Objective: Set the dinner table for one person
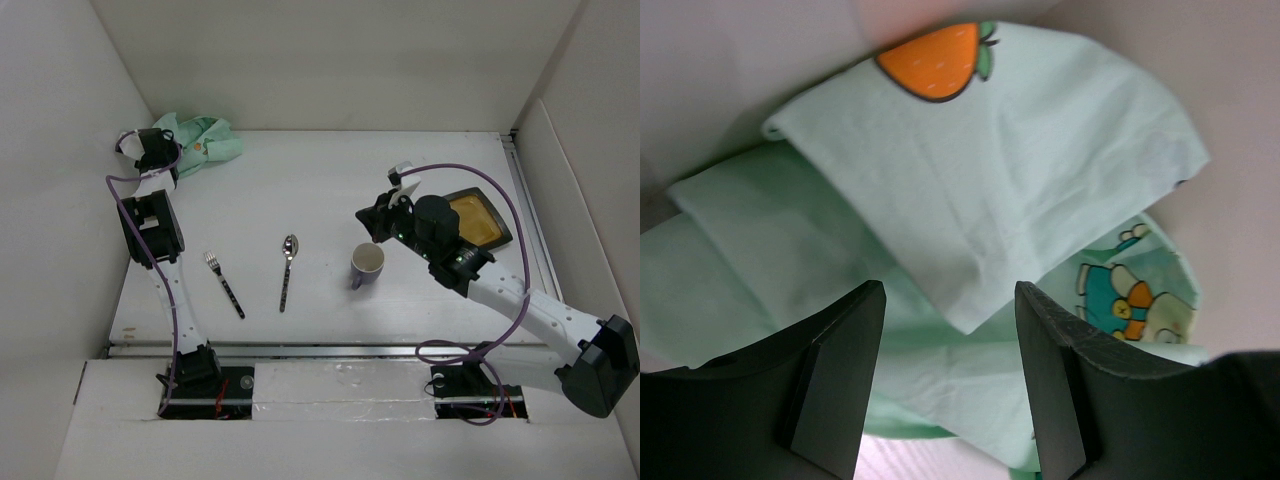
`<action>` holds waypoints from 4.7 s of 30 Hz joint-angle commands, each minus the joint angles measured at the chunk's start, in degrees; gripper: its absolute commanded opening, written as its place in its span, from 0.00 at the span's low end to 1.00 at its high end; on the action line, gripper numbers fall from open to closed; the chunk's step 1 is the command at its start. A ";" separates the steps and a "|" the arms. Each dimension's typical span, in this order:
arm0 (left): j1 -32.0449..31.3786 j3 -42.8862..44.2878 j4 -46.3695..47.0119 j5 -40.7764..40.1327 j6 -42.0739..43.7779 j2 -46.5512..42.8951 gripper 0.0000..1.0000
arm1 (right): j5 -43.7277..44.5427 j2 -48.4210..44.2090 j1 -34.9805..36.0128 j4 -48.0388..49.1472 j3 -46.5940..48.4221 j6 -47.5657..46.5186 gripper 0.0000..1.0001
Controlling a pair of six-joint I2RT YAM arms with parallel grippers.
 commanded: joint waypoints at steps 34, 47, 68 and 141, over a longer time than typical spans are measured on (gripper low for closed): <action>-5.86 -2.05 18.37 13.91 1.40 -7.63 0.00 | -0.74 1.52 -0.04 4.71 4.02 -2.18 0.00; -36.01 -16.57 32.01 30.81 10.19 -24.87 0.00 | 15.16 -3.57 -4.35 4.37 3.32 4.32 0.00; -40.96 -53.30 22.03 -2.12 5.29 -48.05 0.49 | 14.65 11.53 -16.56 3.75 2.70 13.29 0.02; -17.58 -52.34 0.81 -11.73 -3.44 -50.45 0.00 | 6.10 33.61 -28.61 4.97 1.21 43.25 0.42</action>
